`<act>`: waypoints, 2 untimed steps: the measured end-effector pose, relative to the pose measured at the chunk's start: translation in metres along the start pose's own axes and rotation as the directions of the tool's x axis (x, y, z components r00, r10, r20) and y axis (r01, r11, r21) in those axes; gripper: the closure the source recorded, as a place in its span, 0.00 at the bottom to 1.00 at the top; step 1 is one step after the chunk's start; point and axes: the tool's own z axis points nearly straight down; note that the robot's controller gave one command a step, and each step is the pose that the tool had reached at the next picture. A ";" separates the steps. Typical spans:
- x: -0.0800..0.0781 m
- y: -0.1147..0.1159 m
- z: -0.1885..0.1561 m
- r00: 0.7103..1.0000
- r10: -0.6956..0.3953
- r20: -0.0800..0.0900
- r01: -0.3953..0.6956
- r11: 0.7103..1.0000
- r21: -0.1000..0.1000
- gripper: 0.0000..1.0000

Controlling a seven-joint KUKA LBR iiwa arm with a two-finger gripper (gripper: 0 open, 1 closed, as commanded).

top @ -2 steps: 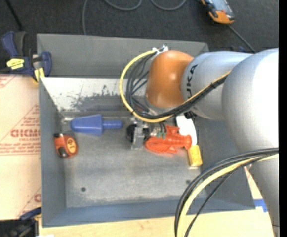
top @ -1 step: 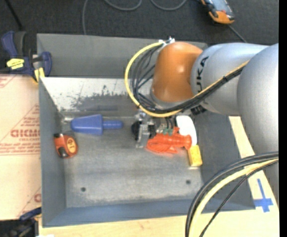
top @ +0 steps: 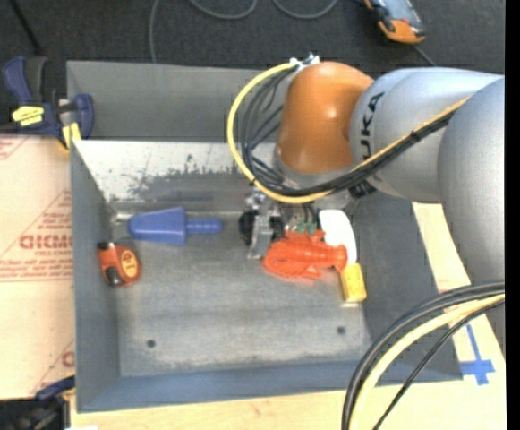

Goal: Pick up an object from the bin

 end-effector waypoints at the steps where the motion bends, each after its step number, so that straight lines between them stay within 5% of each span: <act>1: -0.004 0.006 -0.007 1.000 -0.006 0.006 0.006 1.000 -0.001 1.00; 2: 0.019 0.017 -0.014 0.993 -0.114 0.014 0.114 0.993 0.001 1.00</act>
Offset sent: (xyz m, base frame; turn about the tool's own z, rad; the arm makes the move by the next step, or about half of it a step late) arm -0.0512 0.0378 -0.0365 -0.2101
